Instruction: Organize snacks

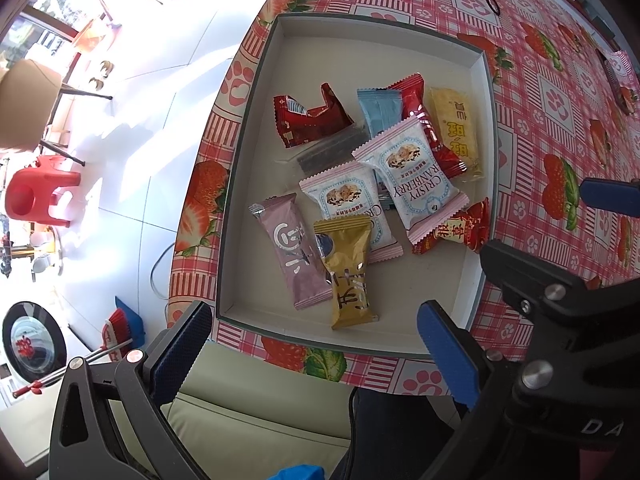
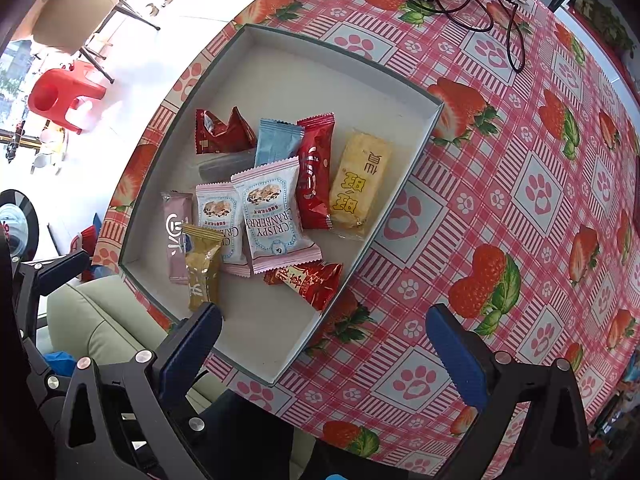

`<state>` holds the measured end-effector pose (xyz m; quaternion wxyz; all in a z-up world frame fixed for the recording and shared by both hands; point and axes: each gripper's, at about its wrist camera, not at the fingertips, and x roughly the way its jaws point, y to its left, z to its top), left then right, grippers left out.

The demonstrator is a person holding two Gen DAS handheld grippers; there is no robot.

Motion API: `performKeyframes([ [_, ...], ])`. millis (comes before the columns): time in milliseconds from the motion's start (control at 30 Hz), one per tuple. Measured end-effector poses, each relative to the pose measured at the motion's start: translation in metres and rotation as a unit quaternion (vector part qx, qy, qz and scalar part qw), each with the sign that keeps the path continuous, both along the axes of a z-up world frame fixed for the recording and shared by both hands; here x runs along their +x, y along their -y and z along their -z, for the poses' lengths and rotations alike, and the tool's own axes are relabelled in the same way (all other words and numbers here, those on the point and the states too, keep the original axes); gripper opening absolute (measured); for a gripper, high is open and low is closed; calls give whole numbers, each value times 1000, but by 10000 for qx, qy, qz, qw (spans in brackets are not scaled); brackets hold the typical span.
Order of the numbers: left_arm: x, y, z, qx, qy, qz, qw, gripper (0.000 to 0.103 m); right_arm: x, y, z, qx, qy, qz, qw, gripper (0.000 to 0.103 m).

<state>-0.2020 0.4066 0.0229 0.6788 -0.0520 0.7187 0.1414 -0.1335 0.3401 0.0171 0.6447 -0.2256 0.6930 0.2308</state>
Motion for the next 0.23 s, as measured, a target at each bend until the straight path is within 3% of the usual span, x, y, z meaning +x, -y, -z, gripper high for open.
performKeyframes([
  [233,1,-2,-11,-6,320,-20,9995,103,0,0,0,0,4,-2,10000,103],
])
